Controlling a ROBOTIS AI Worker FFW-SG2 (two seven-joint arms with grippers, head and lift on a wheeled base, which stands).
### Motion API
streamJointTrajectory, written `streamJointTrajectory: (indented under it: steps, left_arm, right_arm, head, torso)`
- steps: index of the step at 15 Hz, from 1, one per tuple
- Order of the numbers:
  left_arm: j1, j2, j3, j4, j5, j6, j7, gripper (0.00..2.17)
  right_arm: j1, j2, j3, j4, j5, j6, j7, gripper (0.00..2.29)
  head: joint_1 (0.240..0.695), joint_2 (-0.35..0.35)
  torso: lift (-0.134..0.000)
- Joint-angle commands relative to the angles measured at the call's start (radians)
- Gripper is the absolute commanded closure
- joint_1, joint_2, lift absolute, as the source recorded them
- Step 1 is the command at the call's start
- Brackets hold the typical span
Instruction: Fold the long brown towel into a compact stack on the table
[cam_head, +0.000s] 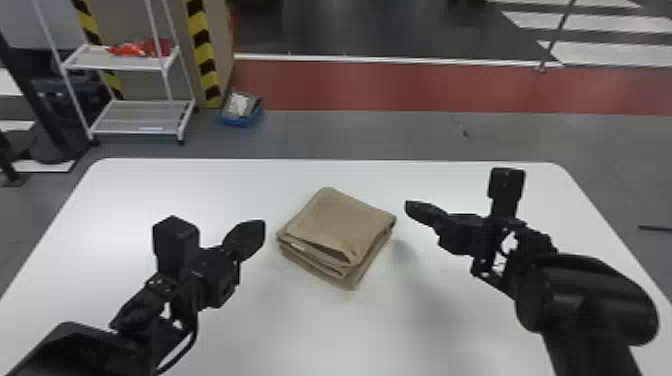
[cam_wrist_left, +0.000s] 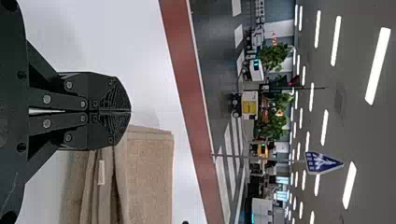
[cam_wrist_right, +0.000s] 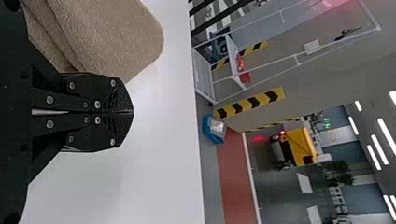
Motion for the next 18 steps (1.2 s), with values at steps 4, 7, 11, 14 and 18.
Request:
streamJointTrajectory:
  steps: [4,7,11,14,18]
  left_arm:
    - [-0.095,-0.019,-0.034,0.187,-0.003,-0.096,0.017,1.97]
    - [-0.1,-0.022,-0.024,0.25,-0.01,-0.124,0.037,1.97]
    - [-0.103,-0.043,-0.017,0.299,-0.009,-0.148,0.029,1.97]
    - [-0.103,-0.08,-0.035,0.322,-0.01,-0.179,0.021,1.97]
    - [-0.098,-0.098,-0.086,0.319,-0.006,-0.182,0.011,1.97]
  right_arm:
    - [0.149,-0.03,-0.067,-0.207,-0.17,-0.032,0.062,2.05]
    - [0.152,-0.058,-0.078,-0.215,-0.211,-0.032,0.1,2.05]
    - [0.177,-0.091,-0.104,-0.234,-0.282,-0.032,0.128,2.05]
    - [0.181,-0.091,-0.113,-0.234,-0.313,-0.026,0.163,2.05]
    - [0.187,-0.093,-0.136,-0.232,-0.314,-0.023,0.18,2.05]
  head:
    - [0.695,-0.044]
    - [0.695,-0.052]
    - [0.695,-0.045]
    - [0.695,-0.059]
    - [0.695,-0.092]
  torso:
    - [-0.112]
    - [-0.112]
    - [-0.112]
    - [-0.112]
    - [-0.112]
